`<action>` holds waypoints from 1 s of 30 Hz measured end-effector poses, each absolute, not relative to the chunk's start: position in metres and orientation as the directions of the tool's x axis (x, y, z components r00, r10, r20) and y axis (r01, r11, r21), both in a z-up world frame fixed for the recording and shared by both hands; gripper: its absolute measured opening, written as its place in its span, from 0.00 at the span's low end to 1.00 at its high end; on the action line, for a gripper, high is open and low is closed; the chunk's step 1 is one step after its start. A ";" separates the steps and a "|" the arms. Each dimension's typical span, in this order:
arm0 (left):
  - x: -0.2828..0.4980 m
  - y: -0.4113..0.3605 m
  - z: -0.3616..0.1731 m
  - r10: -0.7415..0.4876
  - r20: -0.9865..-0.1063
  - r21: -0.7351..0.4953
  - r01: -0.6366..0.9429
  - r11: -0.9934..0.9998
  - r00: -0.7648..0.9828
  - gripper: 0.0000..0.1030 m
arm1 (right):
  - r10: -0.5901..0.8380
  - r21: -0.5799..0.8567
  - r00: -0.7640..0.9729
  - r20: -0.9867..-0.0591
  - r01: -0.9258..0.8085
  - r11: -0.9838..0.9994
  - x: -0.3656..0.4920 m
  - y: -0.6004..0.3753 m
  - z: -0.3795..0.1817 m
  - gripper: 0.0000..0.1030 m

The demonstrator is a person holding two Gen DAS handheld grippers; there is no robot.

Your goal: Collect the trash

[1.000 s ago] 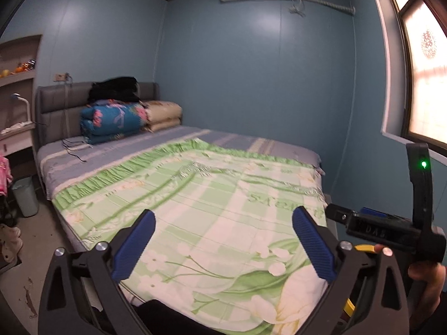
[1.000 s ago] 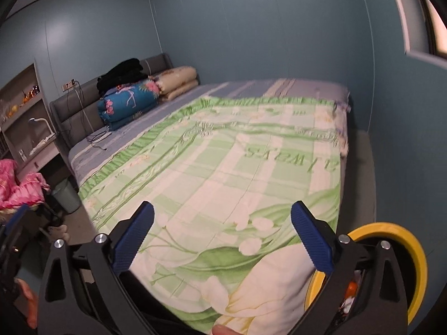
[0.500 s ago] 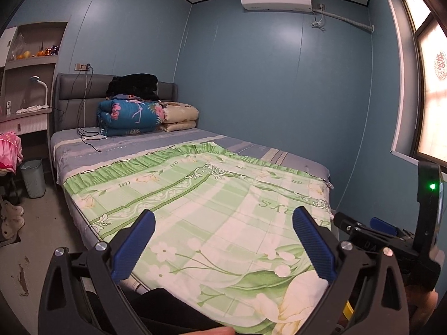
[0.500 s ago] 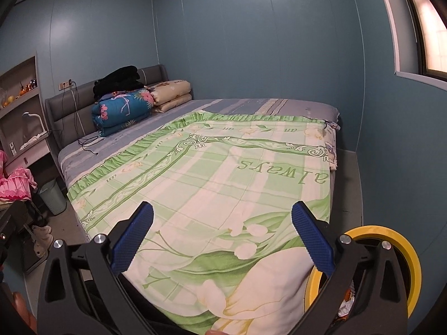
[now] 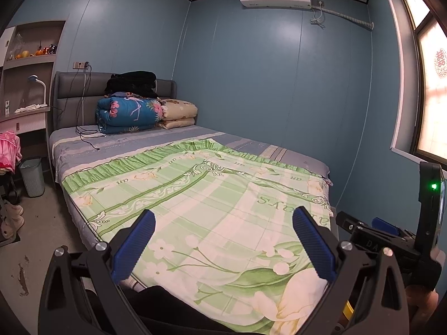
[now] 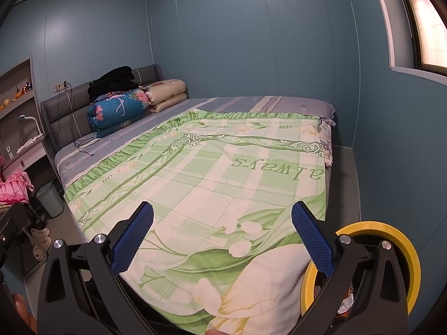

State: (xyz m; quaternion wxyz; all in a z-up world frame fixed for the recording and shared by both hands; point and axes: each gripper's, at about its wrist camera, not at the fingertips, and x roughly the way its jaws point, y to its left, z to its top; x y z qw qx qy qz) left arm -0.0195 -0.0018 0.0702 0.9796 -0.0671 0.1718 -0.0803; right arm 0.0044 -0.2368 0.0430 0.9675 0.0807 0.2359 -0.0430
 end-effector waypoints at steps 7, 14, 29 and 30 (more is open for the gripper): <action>-0.017 -0.006 0.067 -0.189 -0.332 -0.151 0.146 0.978 0.924 0.92 | -0.050 0.143 0.882 -0.468 0.131 0.981 0.004 -0.242 0.039 0.92; -0.017 -0.007 0.065 -0.190 -0.336 -0.150 0.147 0.978 0.922 0.92 | -0.051 0.156 0.873 -0.485 0.144 0.977 0.006 -0.248 0.033 0.92; -0.016 -0.009 0.059 -0.207 -0.346 -0.147 0.165 0.975 0.915 0.92 | -0.049 0.170 0.861 -0.506 0.155 0.973 0.009 -0.252 0.027 0.92; -0.015 -0.009 0.059 -0.206 -0.349 -0.147 0.164 0.975 0.914 0.92 | -0.048 0.171 0.860 -0.508 0.155 0.973 0.009 -0.253 0.026 0.92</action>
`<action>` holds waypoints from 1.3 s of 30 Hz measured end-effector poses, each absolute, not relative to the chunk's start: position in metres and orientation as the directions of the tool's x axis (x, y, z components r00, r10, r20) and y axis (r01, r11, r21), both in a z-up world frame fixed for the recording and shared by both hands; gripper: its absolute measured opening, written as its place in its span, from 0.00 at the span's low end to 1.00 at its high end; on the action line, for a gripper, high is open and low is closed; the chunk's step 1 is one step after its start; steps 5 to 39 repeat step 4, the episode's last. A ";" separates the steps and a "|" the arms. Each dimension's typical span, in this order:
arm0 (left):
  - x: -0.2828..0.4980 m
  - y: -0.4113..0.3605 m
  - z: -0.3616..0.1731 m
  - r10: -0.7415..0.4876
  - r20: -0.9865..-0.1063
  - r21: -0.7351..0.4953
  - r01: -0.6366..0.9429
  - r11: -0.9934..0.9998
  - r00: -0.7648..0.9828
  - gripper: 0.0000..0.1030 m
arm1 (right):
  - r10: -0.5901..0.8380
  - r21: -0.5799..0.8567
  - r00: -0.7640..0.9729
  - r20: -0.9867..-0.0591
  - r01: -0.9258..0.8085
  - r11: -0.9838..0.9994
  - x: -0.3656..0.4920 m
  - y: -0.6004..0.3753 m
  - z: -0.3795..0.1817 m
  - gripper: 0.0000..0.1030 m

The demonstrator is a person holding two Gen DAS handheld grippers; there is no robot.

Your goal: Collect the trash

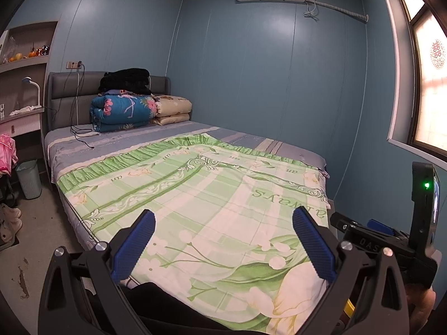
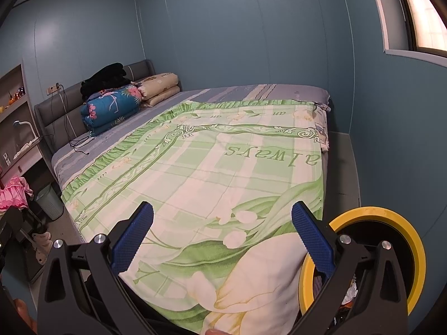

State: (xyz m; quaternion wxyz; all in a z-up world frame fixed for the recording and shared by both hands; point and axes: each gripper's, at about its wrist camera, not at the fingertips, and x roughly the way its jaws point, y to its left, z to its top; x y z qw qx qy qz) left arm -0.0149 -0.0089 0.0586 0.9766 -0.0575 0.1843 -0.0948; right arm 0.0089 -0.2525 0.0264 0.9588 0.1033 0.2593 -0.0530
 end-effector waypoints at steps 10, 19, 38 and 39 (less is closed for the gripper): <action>-0.012 -0.007 0.056 -0.211 -0.361 -0.152 0.166 0.974 0.909 0.92 | -0.047 0.174 0.857 -0.513 0.157 0.972 0.011 -0.253 0.025 0.92; -0.012 -0.007 0.056 -0.211 -0.361 -0.152 0.166 0.974 0.909 0.92 | -0.047 0.174 0.857 -0.513 0.157 0.972 0.011 -0.253 0.025 0.92; -0.012 -0.007 0.056 -0.211 -0.361 -0.152 0.166 0.974 0.909 0.92 | -0.047 0.174 0.857 -0.513 0.157 0.972 0.011 -0.253 0.025 0.92; -0.012 -0.007 0.056 -0.211 -0.361 -0.152 0.166 0.974 0.909 0.92 | -0.047 0.174 0.857 -0.513 0.157 0.972 0.011 -0.253 0.025 0.92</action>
